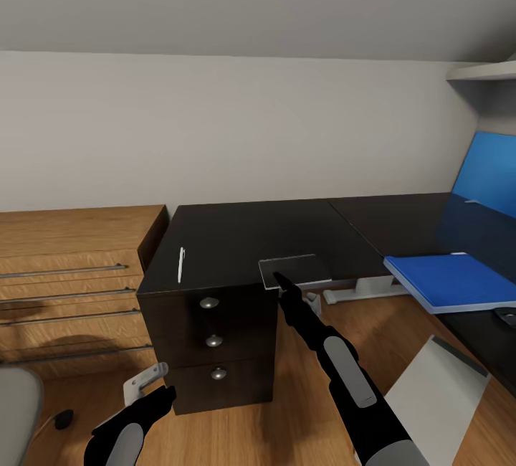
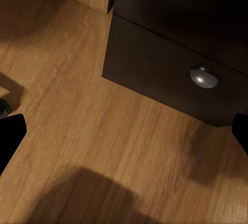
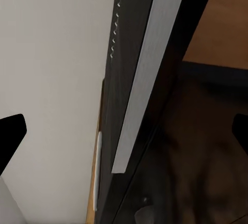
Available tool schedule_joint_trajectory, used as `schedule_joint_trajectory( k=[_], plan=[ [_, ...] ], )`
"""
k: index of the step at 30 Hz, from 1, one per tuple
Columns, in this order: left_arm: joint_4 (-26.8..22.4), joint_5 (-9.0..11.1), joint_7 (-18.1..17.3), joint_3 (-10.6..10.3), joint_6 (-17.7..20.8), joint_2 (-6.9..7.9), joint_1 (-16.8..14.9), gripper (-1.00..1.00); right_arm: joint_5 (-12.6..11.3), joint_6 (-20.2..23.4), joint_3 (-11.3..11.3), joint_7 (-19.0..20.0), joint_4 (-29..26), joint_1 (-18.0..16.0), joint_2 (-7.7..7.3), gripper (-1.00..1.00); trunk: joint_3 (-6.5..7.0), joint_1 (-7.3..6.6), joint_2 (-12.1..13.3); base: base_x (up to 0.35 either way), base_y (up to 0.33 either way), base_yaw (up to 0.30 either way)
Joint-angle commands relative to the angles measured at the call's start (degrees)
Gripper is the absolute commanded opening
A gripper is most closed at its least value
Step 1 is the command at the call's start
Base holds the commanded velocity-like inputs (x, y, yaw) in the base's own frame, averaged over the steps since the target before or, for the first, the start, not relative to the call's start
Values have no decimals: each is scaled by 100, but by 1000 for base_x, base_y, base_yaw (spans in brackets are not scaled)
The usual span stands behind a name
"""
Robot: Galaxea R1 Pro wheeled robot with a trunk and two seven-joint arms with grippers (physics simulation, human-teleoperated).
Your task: In the bedroom, organize the workspace by keeping the computer under the desk, ensuring the monitor is on the desk, placing the keyboard on the desk next to the monitor, placing the mouse on the desk next to the keyboard, moving the folder from the swivel chair onto the desk next to the mouse, stacking the notebook on top of the folder with the pen on top of the notebook, and positioning the swivel chair next to the desk.
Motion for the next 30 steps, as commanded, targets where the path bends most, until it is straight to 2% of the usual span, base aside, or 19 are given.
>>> schedule_joint_trajectory(
  k=[1,30],
  plan=[
    [-5,55,56,-7,6,0,-4,100,-35,18,-2,9,1,-3,-2,100,-6,-1,-3,0,0,0],
    [-2,55,65,-11,3,0,-4,100,-32,18,-7,9,1,-3,-6,100,-6,-1,-3,16,0,0]
  ],
)
